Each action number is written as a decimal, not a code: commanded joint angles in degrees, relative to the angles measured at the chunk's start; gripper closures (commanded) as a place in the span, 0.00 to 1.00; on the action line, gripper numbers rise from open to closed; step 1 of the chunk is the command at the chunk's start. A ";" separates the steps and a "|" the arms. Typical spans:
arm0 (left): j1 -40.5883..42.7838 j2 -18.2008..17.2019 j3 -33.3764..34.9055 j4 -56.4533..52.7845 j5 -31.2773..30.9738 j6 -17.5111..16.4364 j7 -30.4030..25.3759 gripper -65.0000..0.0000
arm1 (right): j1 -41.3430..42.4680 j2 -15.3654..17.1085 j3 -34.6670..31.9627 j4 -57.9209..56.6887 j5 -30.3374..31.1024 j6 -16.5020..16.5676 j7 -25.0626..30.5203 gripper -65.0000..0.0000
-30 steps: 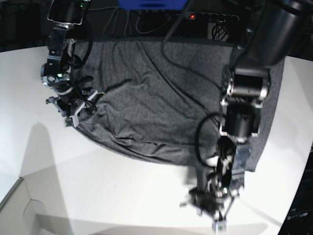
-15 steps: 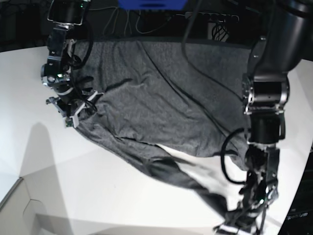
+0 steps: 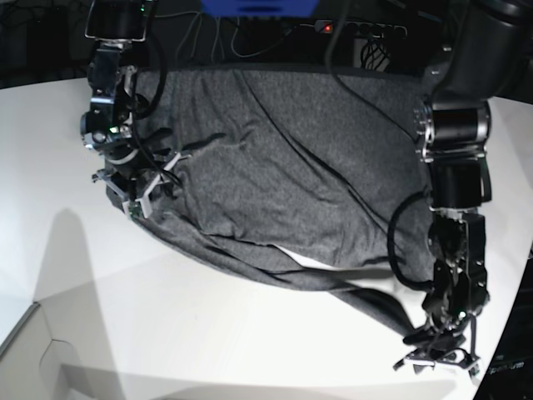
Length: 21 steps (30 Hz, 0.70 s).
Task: Layout the t-shirt on the table in an organized manner, then fold the t-shirt properly
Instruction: 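Drag the hem corner outward with the left gripper, right gripper holding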
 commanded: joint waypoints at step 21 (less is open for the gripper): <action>-4.92 7.95 -0.19 -8.00 14.83 16.40 -7.15 0.98 | 0.79 0.26 -0.07 0.99 0.54 -0.03 1.25 0.63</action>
